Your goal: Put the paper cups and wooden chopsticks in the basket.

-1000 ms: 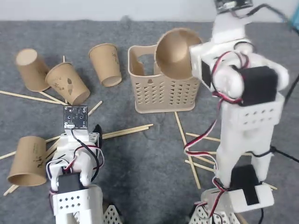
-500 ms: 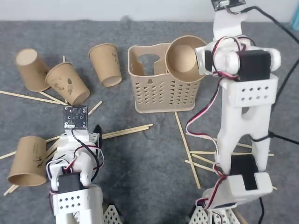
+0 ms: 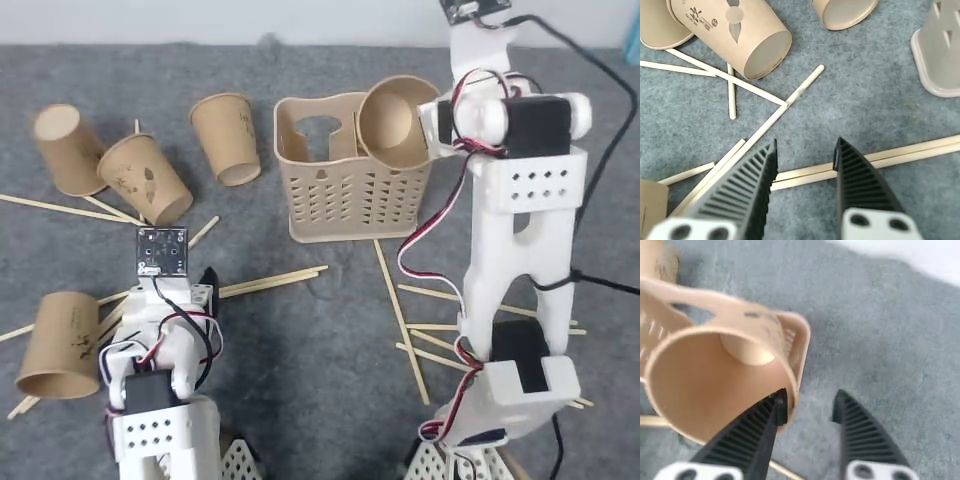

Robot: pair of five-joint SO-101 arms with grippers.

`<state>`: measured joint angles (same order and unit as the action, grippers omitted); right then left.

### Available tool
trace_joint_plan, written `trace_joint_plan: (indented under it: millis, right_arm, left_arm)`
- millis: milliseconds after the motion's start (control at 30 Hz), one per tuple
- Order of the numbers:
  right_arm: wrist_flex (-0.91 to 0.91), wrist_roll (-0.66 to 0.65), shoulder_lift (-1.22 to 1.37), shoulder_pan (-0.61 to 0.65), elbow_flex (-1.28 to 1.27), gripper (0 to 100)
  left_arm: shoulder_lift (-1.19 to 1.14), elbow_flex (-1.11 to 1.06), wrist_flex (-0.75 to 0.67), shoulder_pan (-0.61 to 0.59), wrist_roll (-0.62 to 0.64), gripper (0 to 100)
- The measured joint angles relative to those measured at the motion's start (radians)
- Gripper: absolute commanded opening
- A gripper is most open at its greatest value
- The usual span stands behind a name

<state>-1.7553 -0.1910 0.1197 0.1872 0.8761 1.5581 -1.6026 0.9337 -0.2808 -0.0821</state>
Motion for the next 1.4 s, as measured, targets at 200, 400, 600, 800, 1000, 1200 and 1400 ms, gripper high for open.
trace_joint_plan:
  millis: [200,400,600,800,1000,1200,1400]
  right_arm:
    - [-0.002,0.048,-0.057,0.002,0.144,13.6]
    - [-0.002,0.068,-0.238,0.011,0.040,2.8]
    - [-0.002,0.068,-0.493,0.086,-0.296,0.8]
    - [0.028,0.068,-0.672,0.143,-0.637,0.8]
    - [0.242,0.029,-0.813,0.150,-1.042,0.8]
    - [0.571,-0.011,-0.918,0.152,-1.412,0.9]
    - [0.813,-0.014,-0.925,0.152,-1.562,1.2]
  left_arm:
    - [0.000,0.000,0.000,0.000,0.000,17]
    - [0.000,0.000,0.000,0.000,0.000,17]
    - [0.000,0.000,0.000,0.000,0.000,17]
    - [0.000,0.000,0.000,0.000,0.000,17]
    - [0.000,0.000,0.000,0.000,0.000,17]
    - [0.000,0.000,0.000,0.000,0.000,17]
    - [0.000,0.000,0.000,0.000,0.000,17]
